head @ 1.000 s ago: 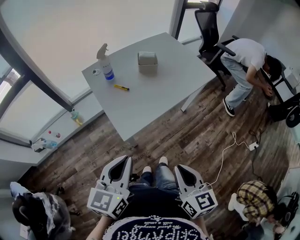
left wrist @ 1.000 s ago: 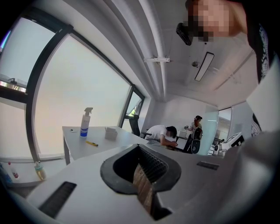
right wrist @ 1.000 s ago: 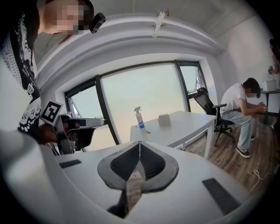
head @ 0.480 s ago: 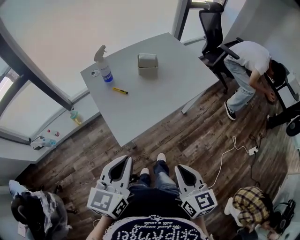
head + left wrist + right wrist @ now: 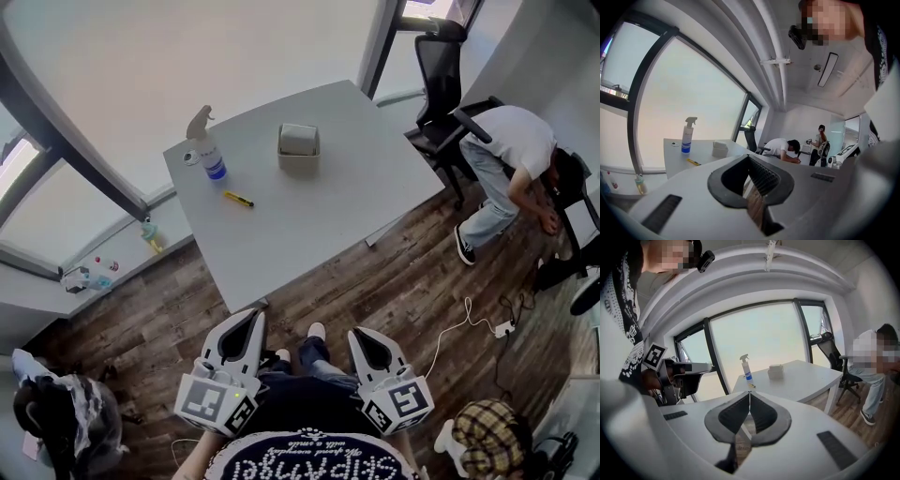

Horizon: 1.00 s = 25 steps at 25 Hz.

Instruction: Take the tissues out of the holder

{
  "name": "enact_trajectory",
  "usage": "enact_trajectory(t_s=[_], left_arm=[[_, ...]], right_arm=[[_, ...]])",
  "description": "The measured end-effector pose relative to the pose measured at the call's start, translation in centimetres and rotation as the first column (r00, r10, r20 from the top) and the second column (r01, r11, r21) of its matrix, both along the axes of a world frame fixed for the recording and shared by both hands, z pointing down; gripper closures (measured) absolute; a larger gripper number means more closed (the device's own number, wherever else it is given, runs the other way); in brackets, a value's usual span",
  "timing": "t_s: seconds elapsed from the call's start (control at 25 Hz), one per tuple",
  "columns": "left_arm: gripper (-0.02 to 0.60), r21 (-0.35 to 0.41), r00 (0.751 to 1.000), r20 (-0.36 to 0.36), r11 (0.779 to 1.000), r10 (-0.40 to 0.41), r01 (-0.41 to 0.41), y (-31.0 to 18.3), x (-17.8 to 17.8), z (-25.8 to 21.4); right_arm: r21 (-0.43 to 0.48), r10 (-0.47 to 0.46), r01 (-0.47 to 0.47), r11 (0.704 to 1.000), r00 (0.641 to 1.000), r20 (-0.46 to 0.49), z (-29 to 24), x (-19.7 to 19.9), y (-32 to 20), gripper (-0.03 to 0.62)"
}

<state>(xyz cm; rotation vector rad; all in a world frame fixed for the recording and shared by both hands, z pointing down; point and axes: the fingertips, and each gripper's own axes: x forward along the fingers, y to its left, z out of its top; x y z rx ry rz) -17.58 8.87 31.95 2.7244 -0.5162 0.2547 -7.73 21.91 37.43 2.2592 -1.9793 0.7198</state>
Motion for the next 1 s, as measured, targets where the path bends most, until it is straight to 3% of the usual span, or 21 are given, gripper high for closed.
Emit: enact_trajectory(t_s=[0.48,1.0], left_arm=[[0.580,0.011,0.998,0.015,0.999,-0.054,0.053,-0.3,4.5,-0.3],[0.580,0.032,0.997,0.006,0.996,-0.080,0.080,1.9,8.1,-0.2]], right_arm=[[0.019,-0.048,0.048,0.999,0.999,0.007,-0.2,5.2,-1.2,0.580],[0.038,-0.066,0.064,0.997,0.997,0.031,0.3,9.4,0.8,0.580]])
